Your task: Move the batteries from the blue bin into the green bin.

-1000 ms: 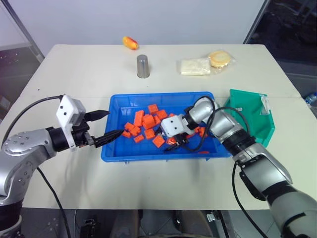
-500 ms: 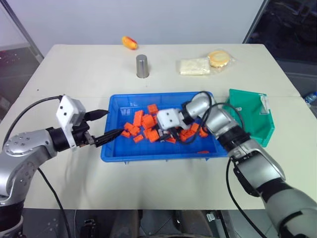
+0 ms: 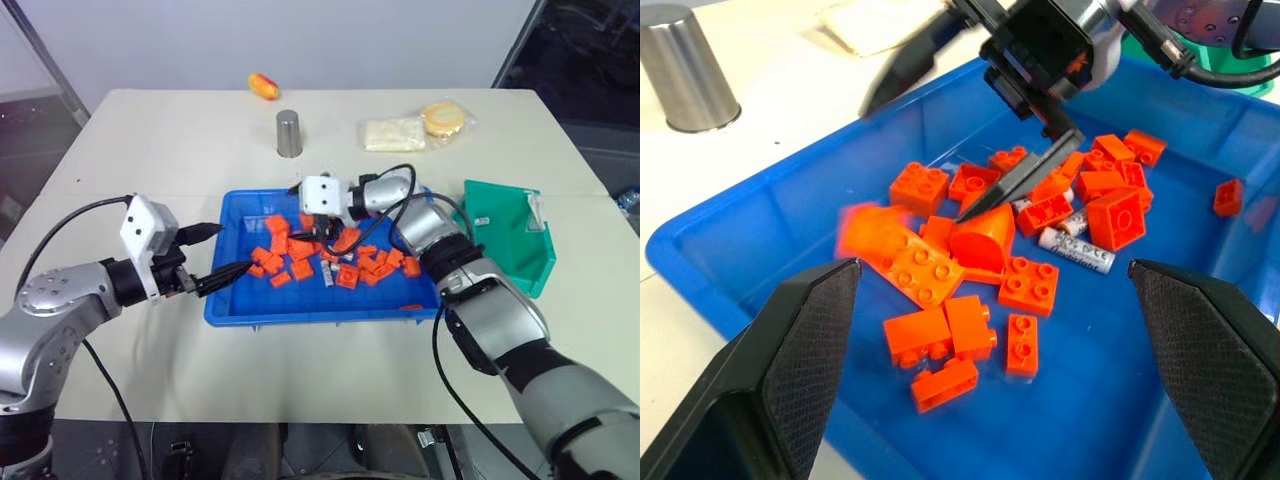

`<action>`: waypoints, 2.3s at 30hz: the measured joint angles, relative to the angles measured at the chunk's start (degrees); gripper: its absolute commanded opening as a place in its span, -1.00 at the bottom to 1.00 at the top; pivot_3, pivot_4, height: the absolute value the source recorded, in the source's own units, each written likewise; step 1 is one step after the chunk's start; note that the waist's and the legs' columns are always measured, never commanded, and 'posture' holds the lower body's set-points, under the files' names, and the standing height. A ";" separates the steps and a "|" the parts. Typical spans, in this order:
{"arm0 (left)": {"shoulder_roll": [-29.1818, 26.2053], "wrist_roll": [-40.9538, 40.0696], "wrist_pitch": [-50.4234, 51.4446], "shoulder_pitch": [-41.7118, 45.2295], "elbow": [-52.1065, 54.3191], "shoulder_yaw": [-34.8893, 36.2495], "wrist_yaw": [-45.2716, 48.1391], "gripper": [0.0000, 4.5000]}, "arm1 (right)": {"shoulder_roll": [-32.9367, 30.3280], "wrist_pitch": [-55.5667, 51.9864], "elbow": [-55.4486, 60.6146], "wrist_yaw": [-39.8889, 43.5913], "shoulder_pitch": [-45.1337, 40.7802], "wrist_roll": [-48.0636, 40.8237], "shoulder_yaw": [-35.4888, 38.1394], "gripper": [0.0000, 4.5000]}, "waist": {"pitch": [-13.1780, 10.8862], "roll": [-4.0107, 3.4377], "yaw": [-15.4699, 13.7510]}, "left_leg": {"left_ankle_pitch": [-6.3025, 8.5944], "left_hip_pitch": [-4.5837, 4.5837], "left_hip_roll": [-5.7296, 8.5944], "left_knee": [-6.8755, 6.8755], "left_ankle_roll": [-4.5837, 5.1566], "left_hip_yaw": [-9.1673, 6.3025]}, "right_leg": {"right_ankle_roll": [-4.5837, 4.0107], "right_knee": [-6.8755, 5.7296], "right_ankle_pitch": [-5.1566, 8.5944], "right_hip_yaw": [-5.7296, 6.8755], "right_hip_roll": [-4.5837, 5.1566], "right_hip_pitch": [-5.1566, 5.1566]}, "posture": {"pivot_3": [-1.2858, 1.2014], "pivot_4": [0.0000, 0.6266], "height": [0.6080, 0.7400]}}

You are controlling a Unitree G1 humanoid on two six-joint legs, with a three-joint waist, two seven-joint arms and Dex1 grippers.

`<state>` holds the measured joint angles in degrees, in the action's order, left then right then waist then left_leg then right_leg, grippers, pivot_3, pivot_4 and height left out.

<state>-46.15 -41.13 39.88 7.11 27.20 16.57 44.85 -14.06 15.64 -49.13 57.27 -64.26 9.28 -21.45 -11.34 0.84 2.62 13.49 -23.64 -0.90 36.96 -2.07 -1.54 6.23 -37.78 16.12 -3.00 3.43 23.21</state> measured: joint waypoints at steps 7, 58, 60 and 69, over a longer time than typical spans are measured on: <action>-0.02 -0.09 -0.02 -0.85 0.42 0.13 0.01 1.00 | -3.79 -19.51 16.78 11.07 4.31 -8.83 3.60 0.97 | -0.01 -0.01 -0.34 | 0.00 -0.02 0.00 0.00 0.01 -0.11 | 0.00 -0.01 0.00 0.07 0.04 -0.06 | 0.03 -0.52 1.00; 3.58 1.94 -1.67 -0.01 -0.31 -2.30 -2.37 1.00 | -8.55 -29.95 23.67 14.73 10.27 -3.48 -8.62 0.64 | -0.01 0.01 -0.09 | 0.00 0.01 -0.02 0.01 0.00 -0.05 | -0.03 0.03 0.02 0.07 -0.02 -0.03 | 0.03 -0.52 1.00; 3.64 2.02 -1.70 0.03 -0.31 -2.34 -2.52 1.00 | -7.54 -29.78 22.71 14.18 9.95 -3.17 -8.62 0.22 | -0.01 0.01 -0.10 | 0.00 0.01 -0.02 0.01 0.00 -0.05 | -0.03 0.03 0.02 0.07 -0.02 -0.04 | 0.03 -0.52 1.00; 3.66 2.18 -1.74 0.02 -0.30 -2.38 -2.60 1.00 | -7.11 -29.05 22.27 14.27 9.76 -1.98 -8.62 -0.98 | -0.01 0.02 -0.13 | 0.00 0.01 -0.01 0.01 0.00 -0.05 | -0.03 0.03 0.02 0.07 -0.01 -0.05 | 0.03 -0.52 1.00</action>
<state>-42.49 -38.95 38.14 7.13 26.90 14.19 42.25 -21.17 -13.41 -26.86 71.54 -54.51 7.31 -30.07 -11.35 0.86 2.48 13.49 -23.63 -0.92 36.98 -2.07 -1.59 6.20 -37.74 16.14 -2.93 3.42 23.16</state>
